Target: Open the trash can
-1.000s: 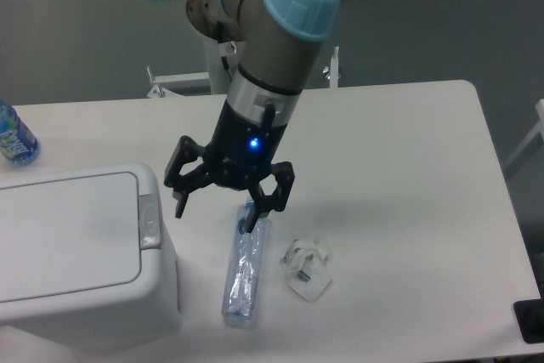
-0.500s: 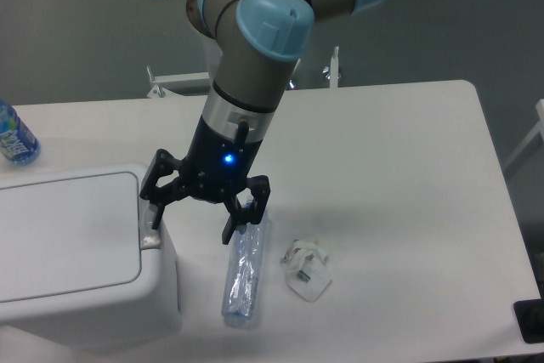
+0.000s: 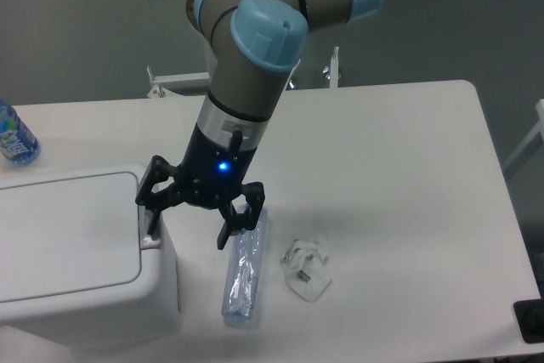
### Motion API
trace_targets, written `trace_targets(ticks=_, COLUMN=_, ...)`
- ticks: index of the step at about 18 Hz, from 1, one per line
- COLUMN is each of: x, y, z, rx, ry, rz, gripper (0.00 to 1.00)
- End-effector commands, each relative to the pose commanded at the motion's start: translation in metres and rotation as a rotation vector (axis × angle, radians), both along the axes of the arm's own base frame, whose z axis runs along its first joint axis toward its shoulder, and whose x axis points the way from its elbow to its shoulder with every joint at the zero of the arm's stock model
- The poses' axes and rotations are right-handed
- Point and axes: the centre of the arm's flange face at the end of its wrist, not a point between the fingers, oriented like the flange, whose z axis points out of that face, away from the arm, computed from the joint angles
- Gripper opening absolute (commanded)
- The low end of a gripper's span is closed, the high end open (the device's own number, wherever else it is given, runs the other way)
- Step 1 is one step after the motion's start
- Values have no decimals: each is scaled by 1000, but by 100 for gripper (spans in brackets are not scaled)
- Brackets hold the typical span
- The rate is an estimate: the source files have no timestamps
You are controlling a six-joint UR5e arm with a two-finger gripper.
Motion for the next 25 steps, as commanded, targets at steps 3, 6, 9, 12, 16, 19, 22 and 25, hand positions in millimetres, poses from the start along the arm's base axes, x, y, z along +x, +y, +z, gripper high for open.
trace_targets(ticks=3, x=-1, y=1, z=-2, rx=-4, ry=0, rz=1, gripper=100)
trace_targets(ticks=6, x=0, y=1, z=-3, rx=-5, ry=-1, rz=0, gripper=100)
trace_targets(ticks=9, x=-1, y=1, z=-2, rx=-4, ry=0, rz=1, gripper=100)
trace_targets(ticks=12, x=-1, y=2, z=-2, rx=-3, ry=1, rz=0, gripper=100)
trace_targets(ticks=16, x=-2, y=2, z=5, rx=6, ry=11, rz=-1, gripper=100)
trace_targets(ticks=19, x=-6, y=1, z=39, rx=50, ry=59, rz=6, gripper=100)
trace_targets(ticks=22, x=-47, y=-26, z=75, rx=30, ry=193, rz=105, gripper=100)
trace_targets(ticks=25, x=-84, y=-50, z=106, rx=24, ry=305, rz=158, gripper=100)
